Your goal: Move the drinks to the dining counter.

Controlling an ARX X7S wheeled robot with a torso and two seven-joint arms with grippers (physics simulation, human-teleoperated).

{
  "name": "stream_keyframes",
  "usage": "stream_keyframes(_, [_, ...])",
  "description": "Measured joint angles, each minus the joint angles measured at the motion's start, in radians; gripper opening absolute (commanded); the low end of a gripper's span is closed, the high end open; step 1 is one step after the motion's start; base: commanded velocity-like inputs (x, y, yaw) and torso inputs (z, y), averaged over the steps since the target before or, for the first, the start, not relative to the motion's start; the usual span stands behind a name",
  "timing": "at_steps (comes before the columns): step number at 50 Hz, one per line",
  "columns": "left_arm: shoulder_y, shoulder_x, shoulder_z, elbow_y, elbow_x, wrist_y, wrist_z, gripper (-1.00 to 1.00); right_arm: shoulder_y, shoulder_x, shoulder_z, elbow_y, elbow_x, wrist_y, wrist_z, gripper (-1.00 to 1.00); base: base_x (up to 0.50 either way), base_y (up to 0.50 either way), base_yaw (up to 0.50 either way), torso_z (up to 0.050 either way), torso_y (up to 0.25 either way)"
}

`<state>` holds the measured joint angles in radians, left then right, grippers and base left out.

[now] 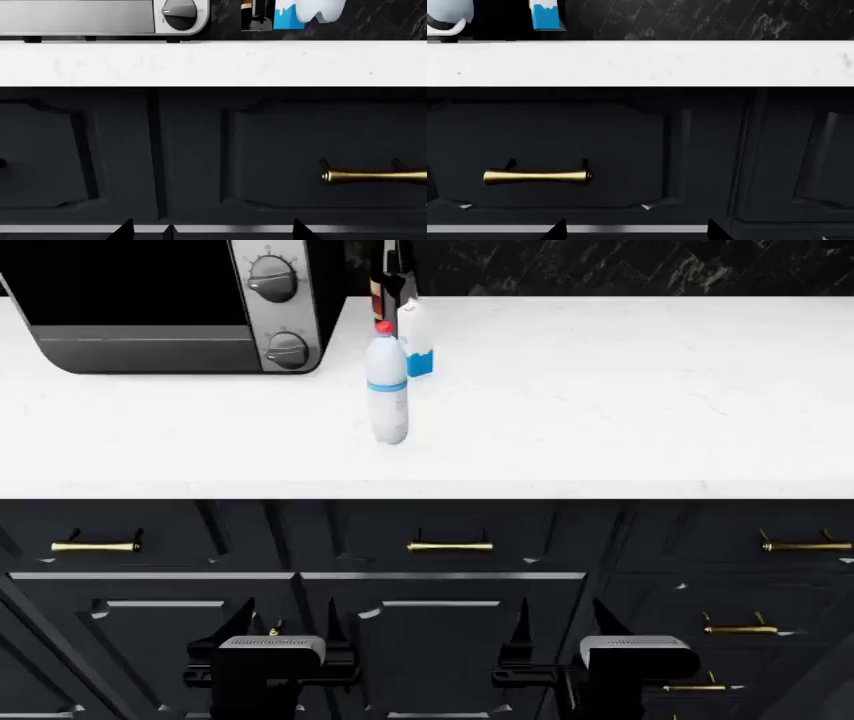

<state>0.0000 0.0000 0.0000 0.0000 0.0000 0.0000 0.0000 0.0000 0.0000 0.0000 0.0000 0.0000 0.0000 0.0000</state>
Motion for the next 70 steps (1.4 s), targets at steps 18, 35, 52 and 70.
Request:
stream_keyframes(18, [-0.008, -0.121, -0.010, 0.245, -0.212, -0.242, 0.055, 1.00, -0.011, 0.081, 0.029, -0.211, 0.173, 0.226, 0.045, 1.00, 0.00, 0.00, 0.00, 0.000, 0.000])
stream_keyframes(35, [-0.230, -0.572, -0.582, 0.808, -1.242, -0.903, -0.279, 1.00, 0.339, 0.392, 0.335, -0.806, 1.055, 1.031, 0.560, 1.00, 0.00, 0.00, 0.00, 0.000, 0.000])
stream_keyframes(52, [-0.291, -0.798, -0.799, 0.977, -1.750, -0.983, -0.557, 1.00, 0.550, 0.619, 0.389, -0.983, 1.990, 1.156, 1.291, 1.00, 0.39, 0.00, 0.00, 0.000, 0.000])
stream_keyframes(70, [-0.282, -0.772, -0.854, 1.005, -1.774, -1.053, -0.539, 1.00, 0.631, 0.617, 0.283, -0.981, 2.089, 1.264, 1.412, 1.00, 0.50, -0.01, 0.00, 0.000, 0.001])
